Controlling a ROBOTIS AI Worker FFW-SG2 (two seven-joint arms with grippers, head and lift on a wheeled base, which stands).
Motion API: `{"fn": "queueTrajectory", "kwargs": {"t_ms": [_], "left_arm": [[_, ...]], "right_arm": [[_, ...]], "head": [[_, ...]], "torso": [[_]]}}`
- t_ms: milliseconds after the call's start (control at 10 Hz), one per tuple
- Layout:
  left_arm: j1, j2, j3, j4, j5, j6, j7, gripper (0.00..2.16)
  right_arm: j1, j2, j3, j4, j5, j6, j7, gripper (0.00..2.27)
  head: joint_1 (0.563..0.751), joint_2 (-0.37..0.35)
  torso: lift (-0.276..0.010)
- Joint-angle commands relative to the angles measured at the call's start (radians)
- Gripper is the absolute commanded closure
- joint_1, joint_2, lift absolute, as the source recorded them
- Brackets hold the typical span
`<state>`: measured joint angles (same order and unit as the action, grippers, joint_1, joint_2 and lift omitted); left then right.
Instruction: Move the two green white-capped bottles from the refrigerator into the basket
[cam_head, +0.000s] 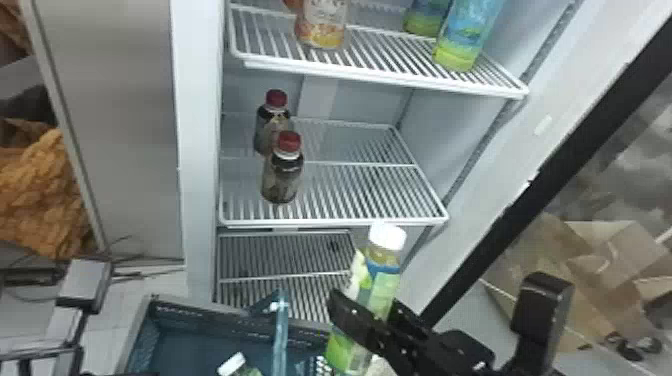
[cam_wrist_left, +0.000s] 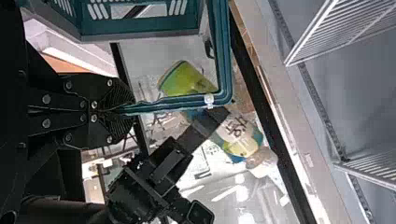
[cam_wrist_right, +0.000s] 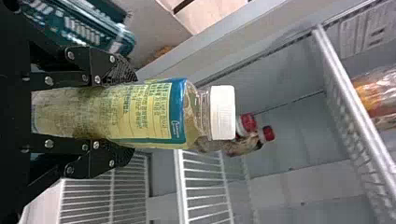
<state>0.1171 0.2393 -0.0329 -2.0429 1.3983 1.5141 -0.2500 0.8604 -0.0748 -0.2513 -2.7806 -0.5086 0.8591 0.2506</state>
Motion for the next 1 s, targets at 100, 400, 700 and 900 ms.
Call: {"fn": "queueTrajectory", "kwargs": {"t_ms": [100, 400, 700, 900], "left_arm": [[-0.002, 0.000, -0.001, 0.000, 0.000, 0.000, 0.000, 1.16], [0.001, 0.000, 0.003, 0.000, 0.000, 0.000, 0.000, 1.16], [0.001, 0.000, 0.003, 0.002, 0.000, 0.000, 0.000, 1.16], [0.001, 0.000, 0.003, 0.000, 0.002, 0.000, -0.002, 1.16]], "right_arm": [[0.013, 0.006, -0.004, -0.004, -0.020, 0.076, 0.004, 0.87], [0.021, 0.007, 0.002, -0.009, -0.032, 0.177, 0.003, 0.87], [0.006, 0.006, 0.000, -0.026, -0.050, 0.346, -0.019, 0.87], [-0.004, 0.003, 0.002, -0.021, -0.046, 0.370, -0.031, 0.84]], "head": [[0.695, -0.350], [0.695, -0.350], [0.695, -0.350], [0.695, -0.350]], "torso": [[-0.263], [-0.263], [-0.263], [-0.263]]}}
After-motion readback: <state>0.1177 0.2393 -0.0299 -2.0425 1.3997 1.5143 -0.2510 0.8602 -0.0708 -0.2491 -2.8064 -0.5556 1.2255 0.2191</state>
